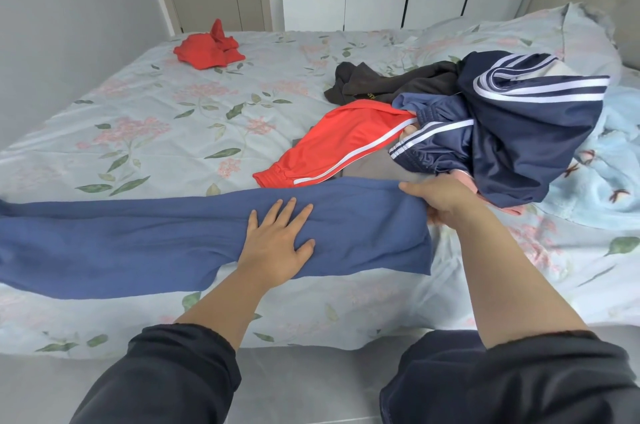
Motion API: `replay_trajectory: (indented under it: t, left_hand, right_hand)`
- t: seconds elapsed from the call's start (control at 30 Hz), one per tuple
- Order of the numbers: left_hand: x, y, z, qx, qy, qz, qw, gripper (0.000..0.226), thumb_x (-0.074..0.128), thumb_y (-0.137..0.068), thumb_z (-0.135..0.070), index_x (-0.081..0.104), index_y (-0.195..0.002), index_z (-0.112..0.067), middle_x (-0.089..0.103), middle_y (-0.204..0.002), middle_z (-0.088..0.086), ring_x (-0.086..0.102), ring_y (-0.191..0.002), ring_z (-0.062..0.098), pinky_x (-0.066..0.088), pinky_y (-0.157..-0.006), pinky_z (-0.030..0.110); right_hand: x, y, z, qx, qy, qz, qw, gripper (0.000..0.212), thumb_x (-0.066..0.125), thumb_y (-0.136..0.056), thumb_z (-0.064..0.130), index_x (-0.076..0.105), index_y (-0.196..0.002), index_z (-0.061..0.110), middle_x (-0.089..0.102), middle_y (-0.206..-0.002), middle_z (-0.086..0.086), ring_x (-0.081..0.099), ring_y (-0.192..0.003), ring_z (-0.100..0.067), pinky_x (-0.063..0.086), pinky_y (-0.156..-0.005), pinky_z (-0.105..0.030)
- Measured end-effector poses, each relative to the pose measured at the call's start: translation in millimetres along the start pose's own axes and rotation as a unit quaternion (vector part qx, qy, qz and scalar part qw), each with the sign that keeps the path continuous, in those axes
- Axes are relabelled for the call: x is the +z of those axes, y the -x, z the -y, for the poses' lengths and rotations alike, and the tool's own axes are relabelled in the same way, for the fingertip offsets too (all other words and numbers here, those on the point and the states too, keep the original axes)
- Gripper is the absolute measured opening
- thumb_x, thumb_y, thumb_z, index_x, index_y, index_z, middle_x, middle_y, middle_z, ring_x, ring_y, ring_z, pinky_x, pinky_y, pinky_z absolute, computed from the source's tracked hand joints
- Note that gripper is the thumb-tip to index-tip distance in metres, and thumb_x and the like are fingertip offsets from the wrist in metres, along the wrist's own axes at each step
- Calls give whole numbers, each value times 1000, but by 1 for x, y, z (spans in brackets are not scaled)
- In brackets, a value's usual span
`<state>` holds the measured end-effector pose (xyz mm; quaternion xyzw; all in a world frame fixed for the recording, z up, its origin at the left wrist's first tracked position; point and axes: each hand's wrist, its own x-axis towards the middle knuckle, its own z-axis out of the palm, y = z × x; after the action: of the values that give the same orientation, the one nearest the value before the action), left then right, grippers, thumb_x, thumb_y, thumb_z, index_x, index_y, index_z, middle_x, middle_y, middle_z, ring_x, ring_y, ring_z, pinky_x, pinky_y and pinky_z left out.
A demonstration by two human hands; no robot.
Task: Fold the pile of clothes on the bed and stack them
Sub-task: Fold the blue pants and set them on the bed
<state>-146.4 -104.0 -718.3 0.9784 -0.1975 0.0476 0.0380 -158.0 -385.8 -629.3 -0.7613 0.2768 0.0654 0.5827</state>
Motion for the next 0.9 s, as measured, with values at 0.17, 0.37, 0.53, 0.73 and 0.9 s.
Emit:
replay_trajectory:
  t: [0.17,0.37,0.53,0.73,0.9]
  left_hand:
    - [1,0,2,4,8,-4,1000,63,27,-95,-55,3,-151,-39,6,-161,-7,3,-148,17,3,-116,54]
    - [0,0,3,11,18,7,1000,64,31,-93,-56,2,-150,-44,2,-161,-8,1,-147,16,3,-116,55]
    - [-1,-2,3,13,13,41,999,62,28,-94,-58,1,-149,-47,-4,-161,-9,-5,-147,16,0,-115,56]
    - [-1,-2,4,16,9,41,999,64,27,-93,-59,-2,-148,-47,-4,-161,-10,-5,-147,16,0,-115,56]
    - [-2,-2,5,20,11,39,999,64,28,-93,-60,-1,-149,-45,-3,-161,-10,-3,-147,16,2,-116,55]
  right_hand:
    - [-2,10,10,-106,-214,122,963,28,43,-93,-9,62,-109,5,69,-87,-7,69,-66,-13,54,-53,-21]
    - [3,1,-4,-41,-124,31,991,47,29,-87,-15,61,-106,14,50,-69,-6,40,-56,-14,38,-44,-18]
    - [-8,-6,-12,11,34,-57,998,24,63,-90,33,51,-99,14,48,-68,-7,45,-54,-19,41,-47,-26]
    - [-12,0,-15,4,48,-6,999,25,60,-90,4,57,-114,-3,54,-96,-16,52,-74,-26,47,-60,-33]
    - [-11,6,-20,26,225,-44,973,20,57,-93,13,54,-83,-3,56,-53,-12,51,-41,-22,39,-31,-20]
